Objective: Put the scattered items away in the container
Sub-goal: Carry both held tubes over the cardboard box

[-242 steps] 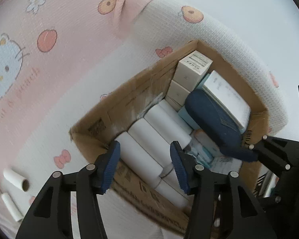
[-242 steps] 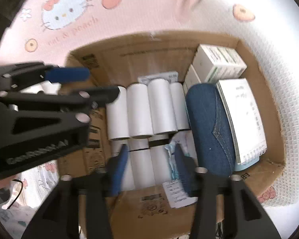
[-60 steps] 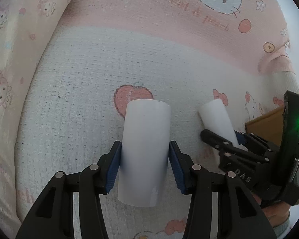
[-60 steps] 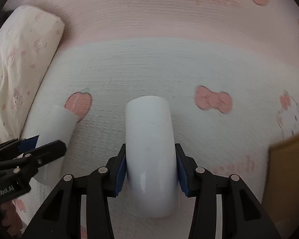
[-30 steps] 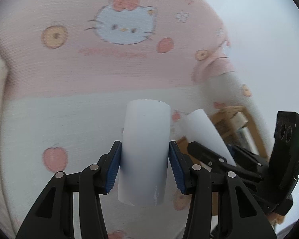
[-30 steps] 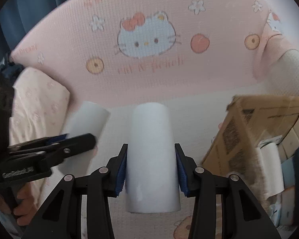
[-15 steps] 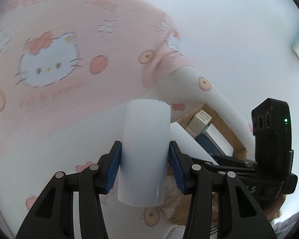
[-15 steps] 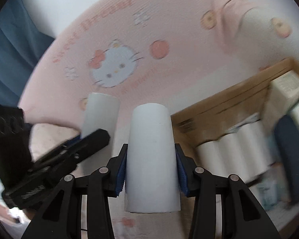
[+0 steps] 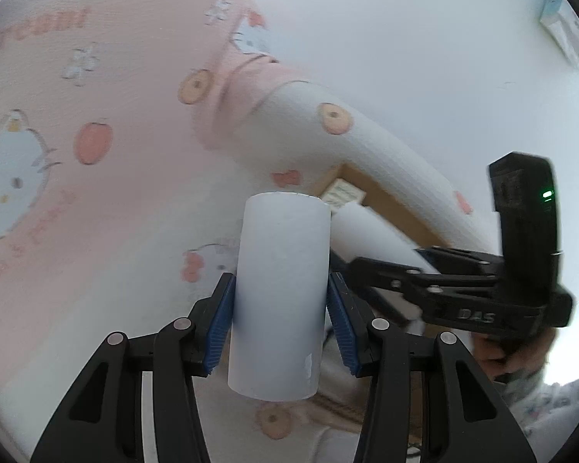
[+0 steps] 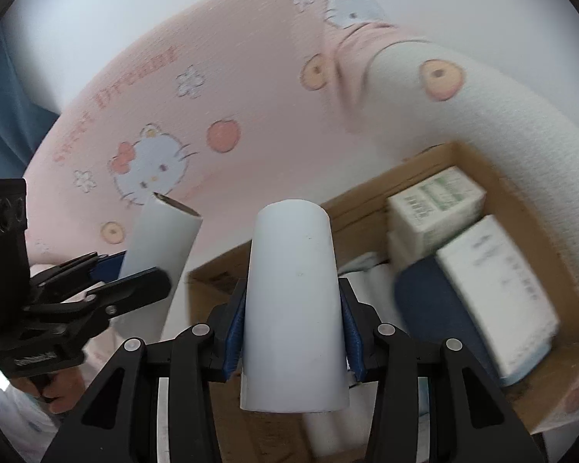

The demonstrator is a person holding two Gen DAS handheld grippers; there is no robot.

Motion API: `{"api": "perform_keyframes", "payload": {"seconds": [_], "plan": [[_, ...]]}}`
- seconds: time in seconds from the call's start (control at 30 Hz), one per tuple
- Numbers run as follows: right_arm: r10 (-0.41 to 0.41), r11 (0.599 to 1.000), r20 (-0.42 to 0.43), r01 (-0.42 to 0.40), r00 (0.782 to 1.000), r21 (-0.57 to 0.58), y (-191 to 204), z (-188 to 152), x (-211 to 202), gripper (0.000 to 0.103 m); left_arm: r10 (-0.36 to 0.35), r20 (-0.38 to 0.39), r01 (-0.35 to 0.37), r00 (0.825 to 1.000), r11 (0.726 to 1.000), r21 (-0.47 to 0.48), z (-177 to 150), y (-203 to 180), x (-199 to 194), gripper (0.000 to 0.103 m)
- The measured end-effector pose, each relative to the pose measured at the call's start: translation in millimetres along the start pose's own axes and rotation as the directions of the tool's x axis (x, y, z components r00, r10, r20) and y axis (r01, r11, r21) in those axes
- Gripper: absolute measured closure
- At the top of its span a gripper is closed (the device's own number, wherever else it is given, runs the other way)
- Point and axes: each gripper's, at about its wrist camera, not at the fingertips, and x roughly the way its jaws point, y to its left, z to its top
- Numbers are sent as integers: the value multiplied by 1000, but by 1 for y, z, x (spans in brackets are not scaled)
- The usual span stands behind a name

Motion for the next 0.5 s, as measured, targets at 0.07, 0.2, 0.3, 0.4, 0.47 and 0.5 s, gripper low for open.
{"api": "perform_keyframes", "payload": {"seconds": [0.07, 0.2, 0.3, 0.4, 0.47, 0.5], "plan": [[-6, 1000, -10, 6, 1000, 28, -13, -5, 2, 62, -30, -8, 30, 1000, 1000, -6, 1, -4, 7, 51], [9, 996, -60, -4, 998, 89, -37, -19, 12, 62, -25, -64, 27, 998, 999, 24, 4, -18, 31, 51], [37, 991, -75, -27, 997, 131, -51, -23, 13, 62, -6, -154, 12, 988, 999, 36, 8, -27, 56, 51], [23, 987, -27, -18, 999, 160, -62, -20, 2, 62, 23, -214, -10, 976, 998, 62, 11, -36, 79, 51], [20, 984, 25, -24, 999, 176, -69, -17, -11, 62, 36, -226, -22, 973, 998, 64, 15, -40, 90, 51], [14, 984, 44, -22, 999, 178, -71, -17, -16, 62, 40, -231, -27, 972, 998, 59, 16, -41, 95, 51]]}}
